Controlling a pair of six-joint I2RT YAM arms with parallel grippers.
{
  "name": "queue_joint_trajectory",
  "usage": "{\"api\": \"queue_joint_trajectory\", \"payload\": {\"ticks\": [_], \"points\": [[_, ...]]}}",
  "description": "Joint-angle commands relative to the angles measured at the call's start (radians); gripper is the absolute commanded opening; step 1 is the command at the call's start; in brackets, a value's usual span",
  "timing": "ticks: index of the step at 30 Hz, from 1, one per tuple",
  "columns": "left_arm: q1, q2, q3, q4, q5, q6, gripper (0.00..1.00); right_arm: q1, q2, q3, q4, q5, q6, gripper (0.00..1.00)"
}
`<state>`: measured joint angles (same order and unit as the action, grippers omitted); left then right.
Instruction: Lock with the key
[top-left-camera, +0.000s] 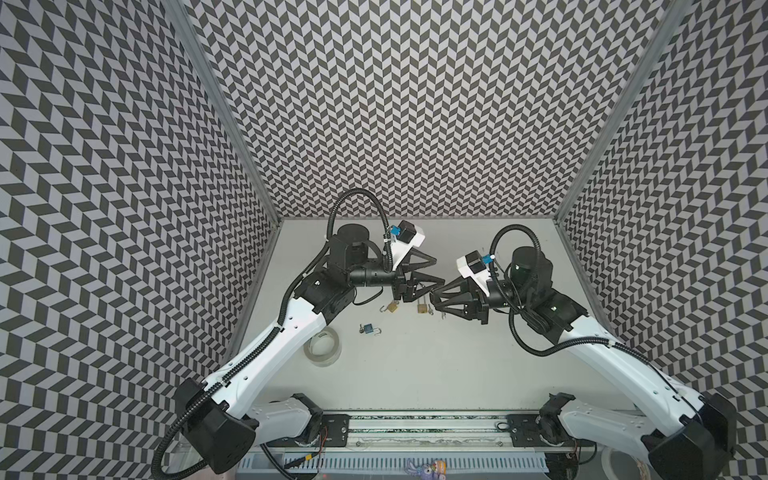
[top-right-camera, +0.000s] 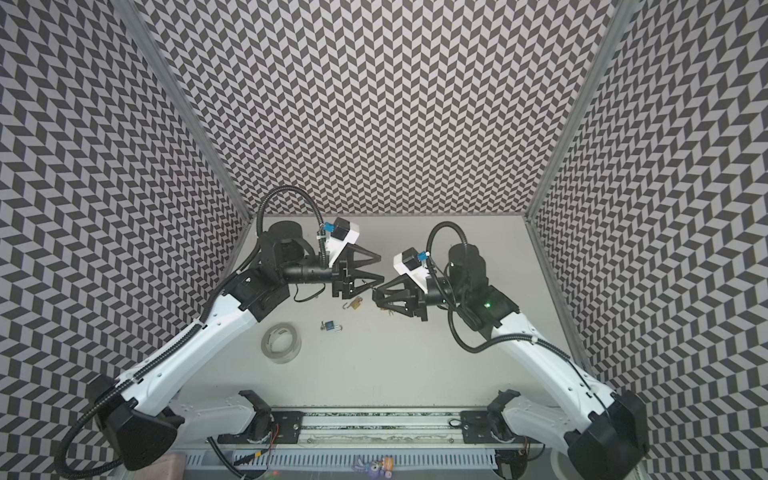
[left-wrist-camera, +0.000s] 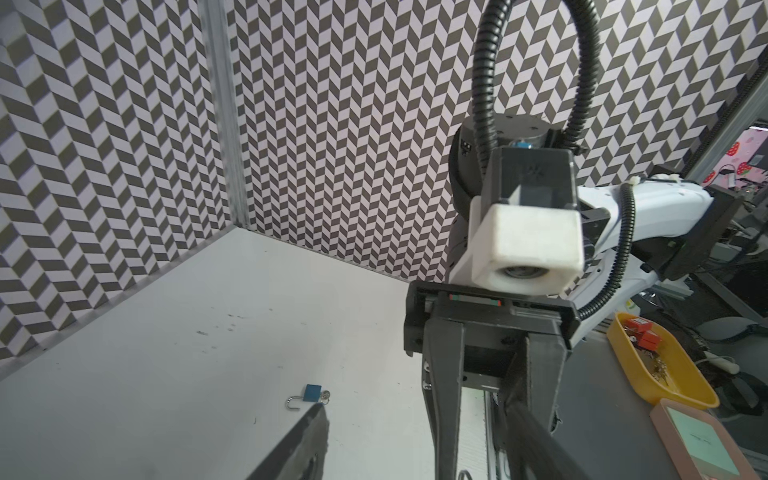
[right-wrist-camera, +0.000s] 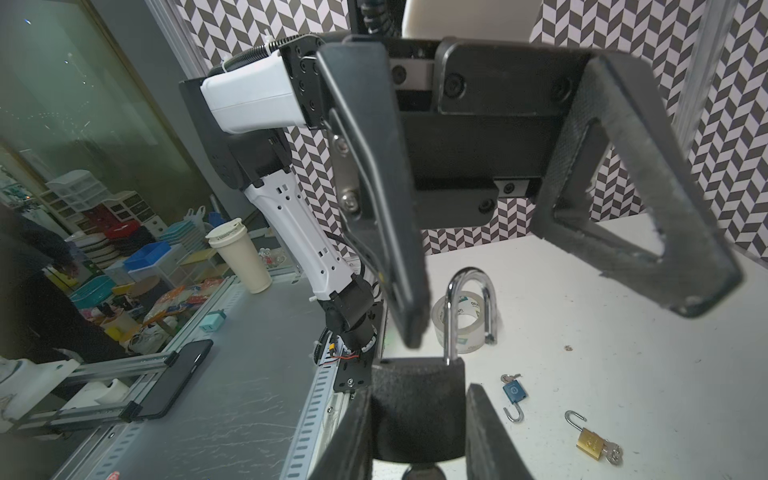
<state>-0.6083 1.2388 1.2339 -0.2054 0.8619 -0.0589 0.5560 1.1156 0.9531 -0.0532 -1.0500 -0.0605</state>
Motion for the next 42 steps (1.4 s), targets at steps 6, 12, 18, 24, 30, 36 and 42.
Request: {"api": "queue_joint_trajectory", "payload": {"ticks": [6,12,18,24,30,36,42], "points": [[-0.002,0.002,0.064,-0.097,0.112,0.078,0.63,-0.020,-0.095,0.021,0.049,0.044,0.020,0.00],[-0.004,0.007,0.075,-0.109,0.139,0.094,0.48,-0.029,-0.108,0.030,0.029,0.067,0.015,0.00],[-0.004,0.005,0.082,-0.117,0.143,0.117,0.30,-0.038,-0.113,0.036,0.028,0.085,0.016,0.00],[-0.003,0.000,0.081,-0.112,0.133,0.116,0.18,-0.038,-0.120,0.048,0.003,0.113,0.005,0.00],[0.003,-0.026,0.063,-0.081,0.103,0.099,0.23,-0.039,-0.136,0.045,0.001,0.134,-0.003,0.00],[0.008,-0.038,0.047,-0.069,0.097,0.090,0.21,-0.039,-0.156,0.031,0.014,0.143,0.001,0.00],[0.008,-0.044,0.040,-0.057,0.092,0.079,0.18,-0.040,-0.160,0.027,0.005,0.151,-0.002,0.00]]}}
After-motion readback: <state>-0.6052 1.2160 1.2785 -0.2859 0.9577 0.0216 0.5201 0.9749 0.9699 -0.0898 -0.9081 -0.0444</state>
